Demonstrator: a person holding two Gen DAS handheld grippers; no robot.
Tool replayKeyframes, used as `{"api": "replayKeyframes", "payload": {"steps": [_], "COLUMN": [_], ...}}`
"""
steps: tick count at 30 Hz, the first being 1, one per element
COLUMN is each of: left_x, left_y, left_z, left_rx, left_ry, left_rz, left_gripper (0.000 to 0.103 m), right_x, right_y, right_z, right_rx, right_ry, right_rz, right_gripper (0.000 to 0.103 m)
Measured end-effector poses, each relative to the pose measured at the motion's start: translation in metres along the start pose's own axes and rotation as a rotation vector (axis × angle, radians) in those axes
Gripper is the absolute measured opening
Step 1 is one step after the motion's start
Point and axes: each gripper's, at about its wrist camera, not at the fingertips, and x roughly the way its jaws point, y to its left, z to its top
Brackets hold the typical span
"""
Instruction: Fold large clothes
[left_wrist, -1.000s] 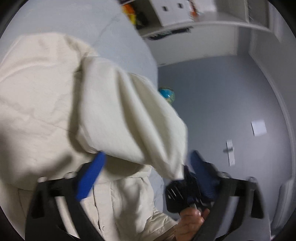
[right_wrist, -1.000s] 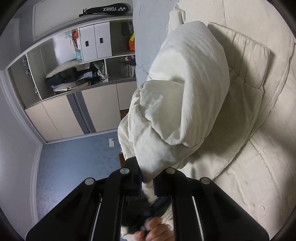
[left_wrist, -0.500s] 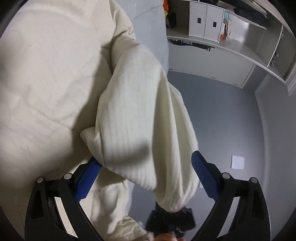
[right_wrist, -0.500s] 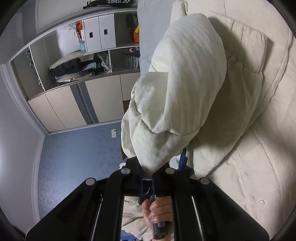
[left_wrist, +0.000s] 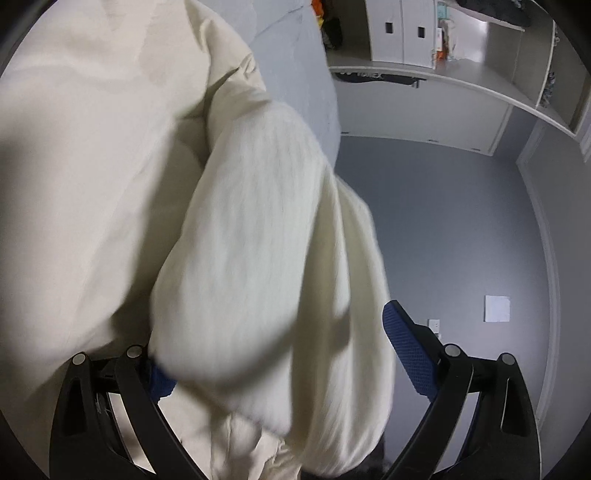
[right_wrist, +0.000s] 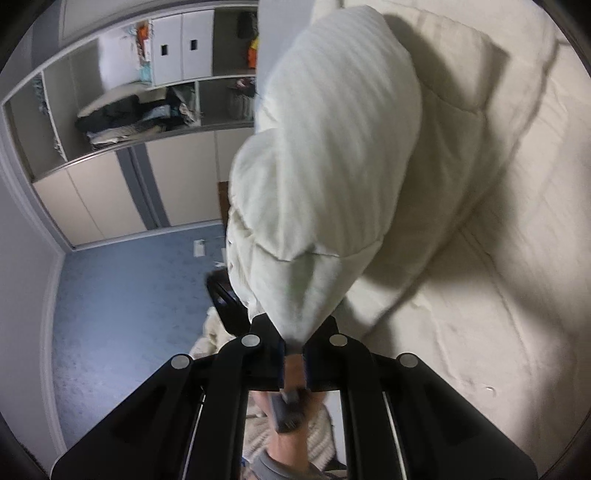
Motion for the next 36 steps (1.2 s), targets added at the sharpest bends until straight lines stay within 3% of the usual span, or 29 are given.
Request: {"api": "replayKeyframes", "payload": {"steps": [3,5,8,13,17,21,23,27,29,33,35,36], "left_x": [0.005,0.009,0.011,0.005,-0.001,-0.010,-0.020,-0.038,-0.045,-0.036,-0.015,-0.007], "left_y": [0.000,-0.003,-0.014,-0.012,-0.007,-0.016,-0.025,-0.049,-0.069,-0.106,-0.122,-0.125], "left_z": [0.007,0.012,0.018,0.025,0.025,0.016,0.007,-0.011,-0.026,-0.066,-0.085,-0.090], "left_rx": [-0.005,0.004,0.059,0.051,0.097,0.140,0.175,0.245,0.324,0.504,0.577,0.589], "left_ry": [-0.019,-0.017,-0.033,-0.040,0.004,0.043,0.026,-0.040,-0.100,-0.117,-0.086,-0.072], "left_rz": [-0.074,-0.128,-0.129,-0.101,0.045,0.175,0.256,0.409,0.502,0.523,0.504,0.499], "left_gripper": [0.073,0.049,0.037,0.039,0.040,0.047,0.061,0.065,0.065,0.065,0.065,0.065], "right_x": [0.005,0.009,0.015,0.021,0.025,0.027,0.024,0.007,-0.008,-0.035,-0.041,-0.041], "right_y": [-0.008,-0.012,-0.016,-0.028,-0.058,-0.073,-0.068,-0.042,-0.021,0.028,0.052,0.065], "right_z": [-0.003,-0.004,-0.004,-0.006,0.000,0.001,0.000,-0.001,-0.001,0.006,0.013,0.017], "right_rx": [-0.005,-0.011,-0.024,-0.049,-0.019,0.014,0.030,-0.006,-0.074,-0.297,-0.418,-0.482], "right_ry": [0.010,0.016,0.021,0.034,0.026,0.047,0.071,0.097,0.095,0.013,-0.042,-0.072], "right_rz": [-0.043,-0.067,-0.090,-0.144,-0.201,-0.186,-0.188,-0.222,-0.242,-0.332,-0.382,-0.413], "right_gripper": [0.004,0.004,0.004,0.004,0.004,0.004,0.014,0.021,0.021,0.024,0.049,0.052]}}
